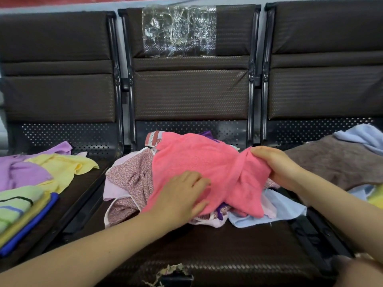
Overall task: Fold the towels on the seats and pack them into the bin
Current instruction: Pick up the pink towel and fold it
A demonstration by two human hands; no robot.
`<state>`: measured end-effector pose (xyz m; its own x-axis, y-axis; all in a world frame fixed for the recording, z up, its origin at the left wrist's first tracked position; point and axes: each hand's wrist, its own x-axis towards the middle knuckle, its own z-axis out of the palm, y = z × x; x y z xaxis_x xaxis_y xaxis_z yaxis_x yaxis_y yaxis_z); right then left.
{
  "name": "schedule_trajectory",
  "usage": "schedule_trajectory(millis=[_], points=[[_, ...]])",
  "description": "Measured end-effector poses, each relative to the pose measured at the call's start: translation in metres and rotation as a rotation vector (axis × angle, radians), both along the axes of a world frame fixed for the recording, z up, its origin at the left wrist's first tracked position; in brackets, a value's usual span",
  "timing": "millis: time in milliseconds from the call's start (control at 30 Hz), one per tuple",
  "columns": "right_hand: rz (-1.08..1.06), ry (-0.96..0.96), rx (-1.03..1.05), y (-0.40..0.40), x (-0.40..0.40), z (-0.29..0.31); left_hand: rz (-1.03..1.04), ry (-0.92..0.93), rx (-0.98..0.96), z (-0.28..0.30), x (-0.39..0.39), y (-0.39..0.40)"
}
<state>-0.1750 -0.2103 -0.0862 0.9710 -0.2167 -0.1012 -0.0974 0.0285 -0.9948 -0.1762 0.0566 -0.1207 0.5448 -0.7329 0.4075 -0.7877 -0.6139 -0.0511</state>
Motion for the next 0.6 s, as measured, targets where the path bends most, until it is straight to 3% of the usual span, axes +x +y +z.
schedule_trajectory(millis=[100, 200, 300, 367, 433, 500, 533, 600], points=[[0.002, 0.034, -0.049, 0.001, -0.002, -0.005, -0.188, -0.181, 0.097, -0.013, 0.0, -0.007], [0.011, 0.078, -0.085, 0.0, -0.002, -0.009, -0.057, -0.05, 0.183, -0.017, -0.001, -0.01], [-0.016, 0.097, -0.094, -0.004, -0.001, -0.011, -0.01, 0.087, 0.118, -0.008, 0.001, -0.011], [-0.026, 0.1, -0.1, -0.008, -0.001, -0.012, 0.073, 0.35, -0.04, 0.005, 0.003, -0.01], [-0.032, 0.104, -0.097, -0.01, 0.0, -0.014, 0.201, 0.666, -0.338, 0.015, 0.008, -0.008], [-0.02, 0.112, -0.12, -0.011, 0.0, -0.015, 0.351, 0.832, -0.545, 0.019, 0.019, 0.001], [0.003, 0.125, -0.156, -0.01, 0.0, -0.015, 0.388, 0.818, -0.55, 0.021, 0.024, 0.009], [0.051, 0.159, -0.236, -0.003, -0.001, -0.018, 0.362, 0.553, -0.393, 0.017, 0.035, 0.026]])
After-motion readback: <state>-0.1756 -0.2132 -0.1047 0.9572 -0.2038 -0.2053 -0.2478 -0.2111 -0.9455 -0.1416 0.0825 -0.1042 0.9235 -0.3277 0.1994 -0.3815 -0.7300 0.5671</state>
